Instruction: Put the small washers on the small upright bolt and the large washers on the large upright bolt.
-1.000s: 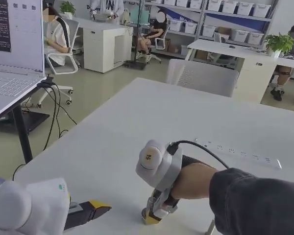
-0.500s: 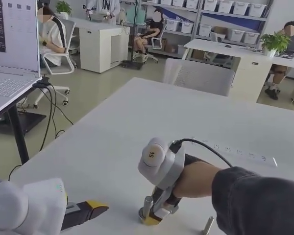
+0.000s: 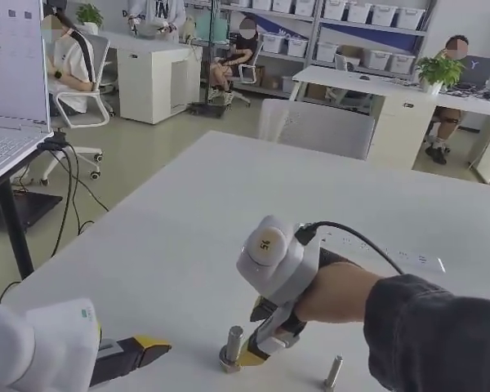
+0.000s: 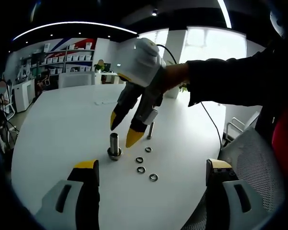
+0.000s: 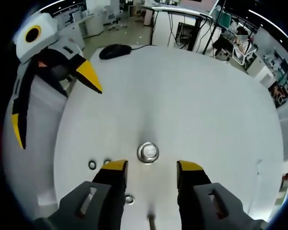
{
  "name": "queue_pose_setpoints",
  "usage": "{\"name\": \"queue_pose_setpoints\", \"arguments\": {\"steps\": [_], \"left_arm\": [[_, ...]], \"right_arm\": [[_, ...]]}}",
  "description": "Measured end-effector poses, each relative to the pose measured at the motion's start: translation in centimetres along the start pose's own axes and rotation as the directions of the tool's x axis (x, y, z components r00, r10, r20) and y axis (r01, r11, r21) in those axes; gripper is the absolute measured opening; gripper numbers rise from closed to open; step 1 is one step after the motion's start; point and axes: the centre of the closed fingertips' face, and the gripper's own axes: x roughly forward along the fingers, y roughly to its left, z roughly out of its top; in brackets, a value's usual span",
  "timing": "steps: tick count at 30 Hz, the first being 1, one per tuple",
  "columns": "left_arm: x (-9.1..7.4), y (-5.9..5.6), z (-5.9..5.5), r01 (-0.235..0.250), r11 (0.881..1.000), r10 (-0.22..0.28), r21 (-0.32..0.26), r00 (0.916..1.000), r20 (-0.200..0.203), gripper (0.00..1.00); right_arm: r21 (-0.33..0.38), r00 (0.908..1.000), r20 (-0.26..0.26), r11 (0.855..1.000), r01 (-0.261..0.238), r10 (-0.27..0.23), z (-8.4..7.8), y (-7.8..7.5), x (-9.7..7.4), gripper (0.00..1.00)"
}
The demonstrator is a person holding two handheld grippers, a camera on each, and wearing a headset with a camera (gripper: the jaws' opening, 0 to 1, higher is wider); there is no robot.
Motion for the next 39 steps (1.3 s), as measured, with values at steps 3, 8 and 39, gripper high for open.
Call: {"name": "queue_pose_setpoints", "arguments": {"steps": [3,8,39], "left_arm": [[0.0,-0.1,0.1,0.002,1.000,-0.002,0.002,1.0000,0.000,0.92],[0.1,-0.3,0.1,0.006,1.000,-0.006,0.006,1.0000,-0.003,0.92],[0.5,-1.1,0.6,0.030,0.999,-0.030,0.030,0.9995,-0.013,0.92]], "right_arm": [[0.005,0.9998,0.015,1.000,0.013,-0.013,-0.1,0.1,-0.7,0.44],[0.015,0.9978,0.054,0.999,0.038,-0.038,0.0,0.5,-1.9,0.45],[0.100,0.9834,0.130,0.988,0.113,-0.126,-4.0,3.7,-6.8,0.45]]}}
